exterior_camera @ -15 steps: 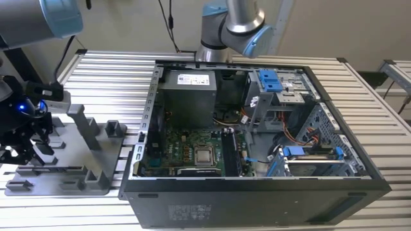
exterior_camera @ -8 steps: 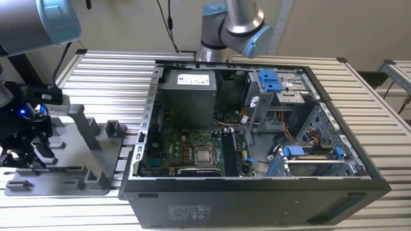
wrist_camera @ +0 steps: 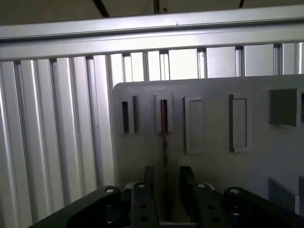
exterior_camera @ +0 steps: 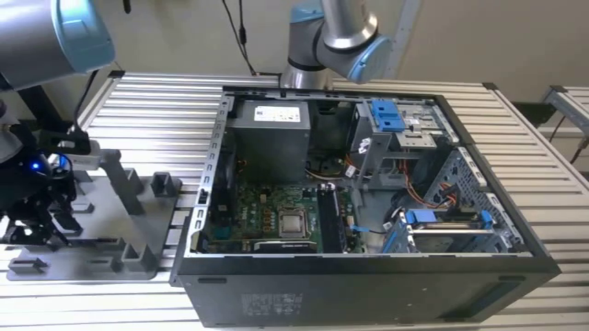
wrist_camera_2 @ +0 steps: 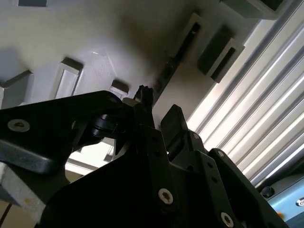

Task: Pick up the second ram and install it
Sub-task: 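Pick up the second ram and move it above second insertion slot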

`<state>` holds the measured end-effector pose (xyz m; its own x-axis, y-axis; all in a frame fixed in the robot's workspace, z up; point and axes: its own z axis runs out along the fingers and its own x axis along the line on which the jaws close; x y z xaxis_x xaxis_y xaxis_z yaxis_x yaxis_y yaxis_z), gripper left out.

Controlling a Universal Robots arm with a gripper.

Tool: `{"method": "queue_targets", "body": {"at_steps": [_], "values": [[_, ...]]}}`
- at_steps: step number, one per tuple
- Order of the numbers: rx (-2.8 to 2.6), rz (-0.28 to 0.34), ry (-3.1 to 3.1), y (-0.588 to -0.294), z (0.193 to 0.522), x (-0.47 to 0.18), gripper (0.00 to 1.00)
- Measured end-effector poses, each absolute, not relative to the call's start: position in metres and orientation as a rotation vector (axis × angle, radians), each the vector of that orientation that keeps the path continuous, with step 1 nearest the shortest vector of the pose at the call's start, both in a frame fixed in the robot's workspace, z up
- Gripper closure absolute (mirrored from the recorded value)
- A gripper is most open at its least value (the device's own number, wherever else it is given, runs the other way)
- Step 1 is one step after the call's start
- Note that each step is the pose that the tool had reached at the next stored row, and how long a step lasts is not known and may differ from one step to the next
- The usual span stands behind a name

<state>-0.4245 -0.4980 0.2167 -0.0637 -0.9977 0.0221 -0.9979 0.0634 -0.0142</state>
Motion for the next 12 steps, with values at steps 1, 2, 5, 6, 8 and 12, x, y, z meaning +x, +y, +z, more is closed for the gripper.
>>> {"method": "queue_targets", "body": {"at_steps": [1, 2, 5, 6, 8, 12], "values": [[2.152, 0.040, -2.280, -0.498, 0.215, -0.425, 0.64], [2.160, 0.040, -2.273, -0.498, 0.214, -0.425, 0.64], [2.181, 0.040, -2.253, -0.498, 0.210, -0.425, 0.64], [2.188, 0.040, -2.246, -0.498, 0.210, -0.426, 0.64], [2.194, 0.040, -2.240, -0.498, 0.208, -0.426, 0.64], [2.201, 0.041, -2.234, -0.498, 0.205, -0.427, 0.64]]}}
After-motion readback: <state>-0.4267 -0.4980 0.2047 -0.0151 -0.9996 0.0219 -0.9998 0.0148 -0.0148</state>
